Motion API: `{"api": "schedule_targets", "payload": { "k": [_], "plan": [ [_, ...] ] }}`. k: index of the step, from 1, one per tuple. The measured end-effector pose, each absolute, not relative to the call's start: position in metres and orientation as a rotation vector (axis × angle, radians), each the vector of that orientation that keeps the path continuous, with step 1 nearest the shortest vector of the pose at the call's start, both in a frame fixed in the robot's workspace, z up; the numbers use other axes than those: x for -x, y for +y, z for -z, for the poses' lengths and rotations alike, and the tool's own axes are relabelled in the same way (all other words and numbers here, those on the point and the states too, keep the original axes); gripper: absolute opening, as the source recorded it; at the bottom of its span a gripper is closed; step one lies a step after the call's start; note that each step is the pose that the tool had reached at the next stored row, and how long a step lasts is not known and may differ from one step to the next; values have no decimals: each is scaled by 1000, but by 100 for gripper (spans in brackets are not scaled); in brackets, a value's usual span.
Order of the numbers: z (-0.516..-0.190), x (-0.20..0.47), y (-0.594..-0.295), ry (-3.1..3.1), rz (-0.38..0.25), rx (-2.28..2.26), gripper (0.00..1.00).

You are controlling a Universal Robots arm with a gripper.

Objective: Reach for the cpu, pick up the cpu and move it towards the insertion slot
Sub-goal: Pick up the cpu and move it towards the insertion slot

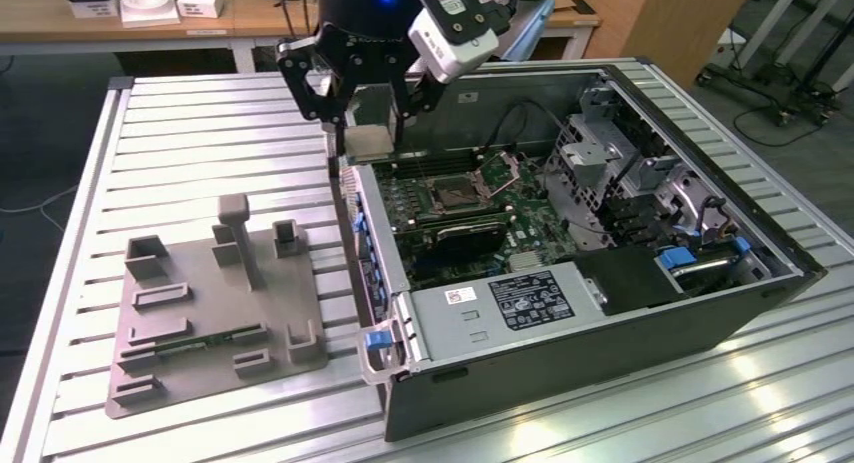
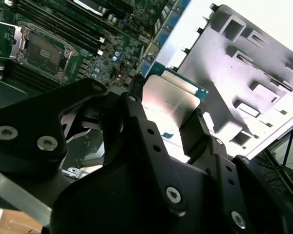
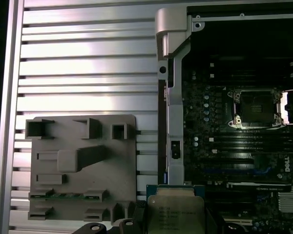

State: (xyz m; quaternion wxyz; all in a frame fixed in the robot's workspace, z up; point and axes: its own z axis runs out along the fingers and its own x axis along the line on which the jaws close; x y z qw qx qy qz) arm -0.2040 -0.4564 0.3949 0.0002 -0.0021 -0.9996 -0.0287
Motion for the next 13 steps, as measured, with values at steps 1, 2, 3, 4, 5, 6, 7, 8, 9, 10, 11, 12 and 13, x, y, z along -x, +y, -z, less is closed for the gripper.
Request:
{"api": "schedule_targets", "payload": {
  "k": [1,2,3,4,5,6,7,8,9,10,11,12,13],
  "plan": [
    [-395,202,-456,-3140,90,7,55],
    [-395,198,-456,-3140,90,7,55],
    [-395,195,-456,-3140,90,7,55],
    [-395,193,-456,-3140,90,7,55],
    [-395,190,-456,-3140,90,7,55],
    [-395,187,-455,-3140,90,7,55],
    [-395,185,-455,-3140,90,7,55],
    [-395,182,-455,-3140,90,7,55],
    [-395,179,-455,-3140,90,6,55],
    [-395,177,-455,-3140,90,6,55],
    [-394,174,-454,-3140,90,7,55],
    [-394,172,-454,-3140,90,7,55],
    [-394,169,-454,-3140,90,7,55]
  ]
}}
